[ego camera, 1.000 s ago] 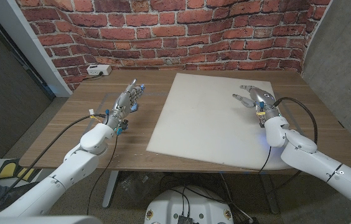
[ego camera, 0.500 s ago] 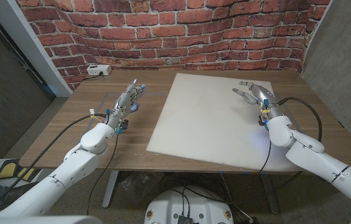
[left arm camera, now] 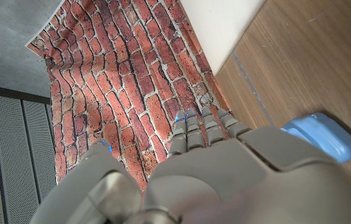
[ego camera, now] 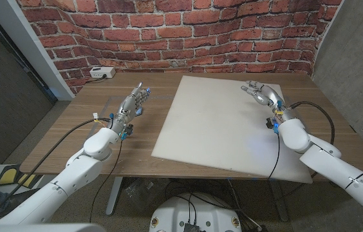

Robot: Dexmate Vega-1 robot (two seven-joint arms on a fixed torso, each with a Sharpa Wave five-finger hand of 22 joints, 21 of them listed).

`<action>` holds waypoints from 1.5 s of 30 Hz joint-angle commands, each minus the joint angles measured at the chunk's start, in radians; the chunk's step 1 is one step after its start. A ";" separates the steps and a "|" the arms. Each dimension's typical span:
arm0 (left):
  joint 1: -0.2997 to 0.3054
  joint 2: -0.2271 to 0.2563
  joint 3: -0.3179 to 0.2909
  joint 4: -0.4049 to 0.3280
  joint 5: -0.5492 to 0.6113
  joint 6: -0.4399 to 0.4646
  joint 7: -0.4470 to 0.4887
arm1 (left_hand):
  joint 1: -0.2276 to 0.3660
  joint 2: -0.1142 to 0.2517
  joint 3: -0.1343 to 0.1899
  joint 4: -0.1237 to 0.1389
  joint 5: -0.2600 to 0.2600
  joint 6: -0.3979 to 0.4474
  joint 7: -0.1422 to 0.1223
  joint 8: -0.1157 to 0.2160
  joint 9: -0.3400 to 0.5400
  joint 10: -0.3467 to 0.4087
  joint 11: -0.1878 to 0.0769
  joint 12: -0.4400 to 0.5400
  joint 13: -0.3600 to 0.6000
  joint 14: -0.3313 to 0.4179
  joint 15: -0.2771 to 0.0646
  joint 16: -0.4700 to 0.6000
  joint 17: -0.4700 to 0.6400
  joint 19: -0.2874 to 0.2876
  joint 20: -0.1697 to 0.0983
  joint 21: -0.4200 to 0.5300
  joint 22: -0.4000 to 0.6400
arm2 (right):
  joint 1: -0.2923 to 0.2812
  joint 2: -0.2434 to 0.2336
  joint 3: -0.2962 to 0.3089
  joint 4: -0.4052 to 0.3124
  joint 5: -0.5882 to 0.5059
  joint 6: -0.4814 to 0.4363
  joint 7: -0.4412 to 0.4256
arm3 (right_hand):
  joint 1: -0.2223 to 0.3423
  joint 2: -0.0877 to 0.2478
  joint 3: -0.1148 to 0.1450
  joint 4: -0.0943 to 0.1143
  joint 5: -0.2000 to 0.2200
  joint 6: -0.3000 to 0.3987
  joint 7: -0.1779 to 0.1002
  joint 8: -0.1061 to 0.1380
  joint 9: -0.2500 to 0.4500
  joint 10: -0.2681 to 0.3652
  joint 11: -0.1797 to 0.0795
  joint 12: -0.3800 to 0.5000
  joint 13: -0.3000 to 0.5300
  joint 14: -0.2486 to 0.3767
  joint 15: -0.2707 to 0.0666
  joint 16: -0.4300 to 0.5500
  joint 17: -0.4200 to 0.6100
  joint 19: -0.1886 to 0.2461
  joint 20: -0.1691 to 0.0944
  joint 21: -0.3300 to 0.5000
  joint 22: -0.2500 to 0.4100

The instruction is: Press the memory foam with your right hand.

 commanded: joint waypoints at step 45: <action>0.016 -0.018 0.001 0.007 0.017 -0.066 -0.004 | 0.020 -0.005 -0.018 -0.003 -0.006 -0.126 -0.009 -0.031 0.002 -0.073 0.002 -0.021 0.005 -0.069 0.003 -0.015 0.004 -0.040 0.002 -0.012 0.003 | 0.106 0.185 -0.016 0.335 0.696 0.402 0.498 | -0.095 -0.032 -0.046 0.039 -0.011 -0.029 0.024 -0.017 -0.002 -0.008 0.031 -0.011 0.004 -0.018 0.028 0.000 0.009 -0.006 -0.008 -0.006 0.001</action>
